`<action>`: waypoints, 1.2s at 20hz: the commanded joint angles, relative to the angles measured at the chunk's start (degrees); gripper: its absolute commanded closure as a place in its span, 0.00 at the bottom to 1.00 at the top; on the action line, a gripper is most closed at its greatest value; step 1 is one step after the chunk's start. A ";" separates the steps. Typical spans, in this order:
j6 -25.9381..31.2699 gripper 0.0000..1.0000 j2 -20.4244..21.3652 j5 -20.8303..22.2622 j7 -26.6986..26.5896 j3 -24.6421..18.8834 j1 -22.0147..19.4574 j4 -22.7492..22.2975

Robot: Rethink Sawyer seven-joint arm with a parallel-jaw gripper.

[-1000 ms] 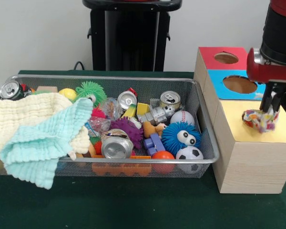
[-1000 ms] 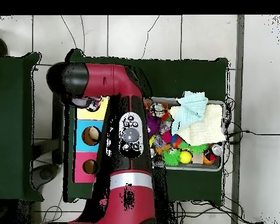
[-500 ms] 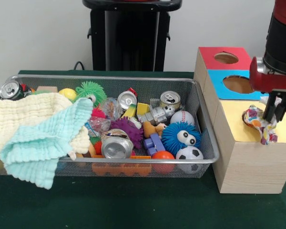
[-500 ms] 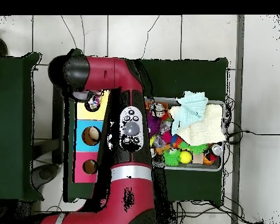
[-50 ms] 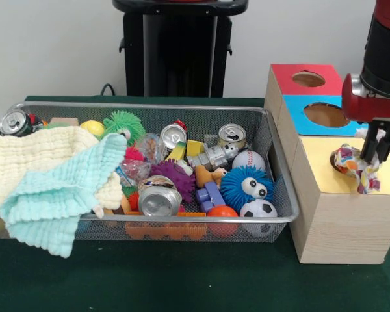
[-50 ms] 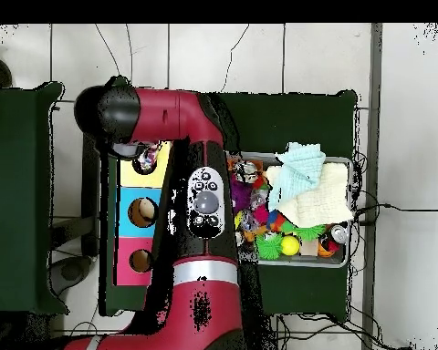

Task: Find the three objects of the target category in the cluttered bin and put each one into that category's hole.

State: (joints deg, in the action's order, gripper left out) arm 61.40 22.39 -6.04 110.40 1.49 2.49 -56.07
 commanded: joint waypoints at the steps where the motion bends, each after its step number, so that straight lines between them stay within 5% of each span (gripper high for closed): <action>1: -3.51 1.00 2.80 -0.79 11.05 -0.13 -0.41 -10.47; 5: -0.61 1.00 5.01 0.01 9.80 0.81 -0.27 -13.03; 12: -6.84 1.00 10.07 0.14 9.02 1.34 0.33 -23.69; 23: -12.36 1.00 10.12 0.97 7.14 0.31 -0.21 -27.05; 24: -12.66 0.00 10.12 0.95 7.08 0.30 -0.20 -27.21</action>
State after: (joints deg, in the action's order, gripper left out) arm 52.00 32.79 -6.04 110.40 3.22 2.65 -74.55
